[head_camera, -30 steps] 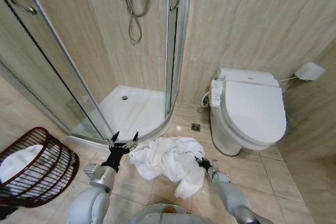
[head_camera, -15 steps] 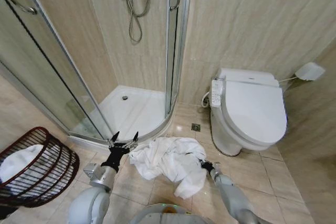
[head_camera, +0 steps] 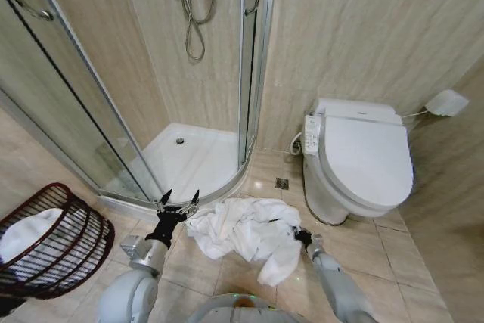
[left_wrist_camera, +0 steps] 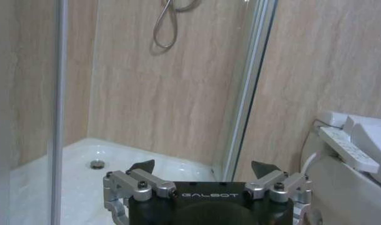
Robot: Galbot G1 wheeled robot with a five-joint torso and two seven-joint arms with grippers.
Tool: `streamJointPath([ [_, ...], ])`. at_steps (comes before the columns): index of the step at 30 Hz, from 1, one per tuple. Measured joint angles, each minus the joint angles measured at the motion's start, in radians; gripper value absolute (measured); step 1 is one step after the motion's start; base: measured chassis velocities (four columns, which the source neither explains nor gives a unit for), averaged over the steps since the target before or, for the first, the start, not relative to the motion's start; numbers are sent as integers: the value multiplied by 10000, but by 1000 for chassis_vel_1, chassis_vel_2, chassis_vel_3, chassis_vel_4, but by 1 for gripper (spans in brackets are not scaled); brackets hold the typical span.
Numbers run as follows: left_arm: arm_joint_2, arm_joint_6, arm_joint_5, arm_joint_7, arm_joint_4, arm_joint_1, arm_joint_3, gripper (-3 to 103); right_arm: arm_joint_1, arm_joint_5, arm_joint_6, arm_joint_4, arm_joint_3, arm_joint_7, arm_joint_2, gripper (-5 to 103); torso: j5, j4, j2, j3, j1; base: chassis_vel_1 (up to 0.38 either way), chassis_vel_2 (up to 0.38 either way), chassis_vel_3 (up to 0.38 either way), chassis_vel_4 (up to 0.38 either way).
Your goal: Discard the used towel into the hamper.
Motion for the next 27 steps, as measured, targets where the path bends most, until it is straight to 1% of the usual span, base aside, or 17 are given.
streamJointPath([
  [2,0,0,0,0,0,0,0,100,-425,153,-66,1067,76,155,-72,14,-3,0,0,0,0,0,0,0,0],
  [3,0,0,0,0,0,0,0,100,-425,153,-66,1067,76,155,-72,14,-3,0,0,0,0,0,0,0,0],
  [4,0,0,0,0,0,0,0,100,-757,227,-150,1974,131,263,-119,14,4,1,0,0,0,0,0,0,0],
  [5,1,0,0,0,0,0,0,100,-1007,304,-230,2650,155,341,-168,14,4,0,0,0,0,0,0,0,0],
  [7,0,0,0,1,0,1,0,100,-1525,488,-465,3958,209,429,-267,14,-6,2,1,-1,0,0,0,0,0],
  [8,0,0,0,1,0,1,0,100,-1525,488,-465,3958,209,429,-267,14,-6,2,1,-1,0,0,0,0,0],
  [11,0,0,0,0,0,0,0,100,-2398,807,-825,5828,290,532,-347,14,1,0,1,-1,0,0,0,0,0],
  [12,0,0,0,0,0,0,0,100,-2398,807,-825,5828,290,532,-347,14,1,0,1,-1,0,0,0,0,0],
  [16,0,0,-1,0,0,0,0,100,-3391,1168,-1203,8207,461,606,-352,14,-1,-1,2,-1,0,0,0,0,0],
  [17,0,0,-1,0,0,0,0,100,-3391,1168,-1203,8207,461,606,-352,14,-1,-1,2,-1,0,0,0,0,0],
  [19,0,0,0,0,0,0,0,100,-3801,1342,-1328,9417,558,664,-378,14,-1,1,2,-1,0,0,0,0,0],
  [20,0,0,0,0,0,0,0,100,-3801,1342,-1328,9417,558,664,-378,14,-1,1,2,-1,0,0,0,0,0],
  [23,0,0,0,0,0,0,0,100,-4168,1577,-1640,11187,717,894,-419,14,-3,1,2,-1,-1,0,0,0,0],
  [24,0,0,0,0,0,0,0,100,-4168,1577,-1640,11187,717,894,-419,14,-3,1,2,-1,-1,0,0,0,0],
  [27,0,0,0,0,0,0,0,100,-4402,1687,-1980,12438,883,1143,-389,14,-1,0,1,-1,0,0,0,0,0],
])
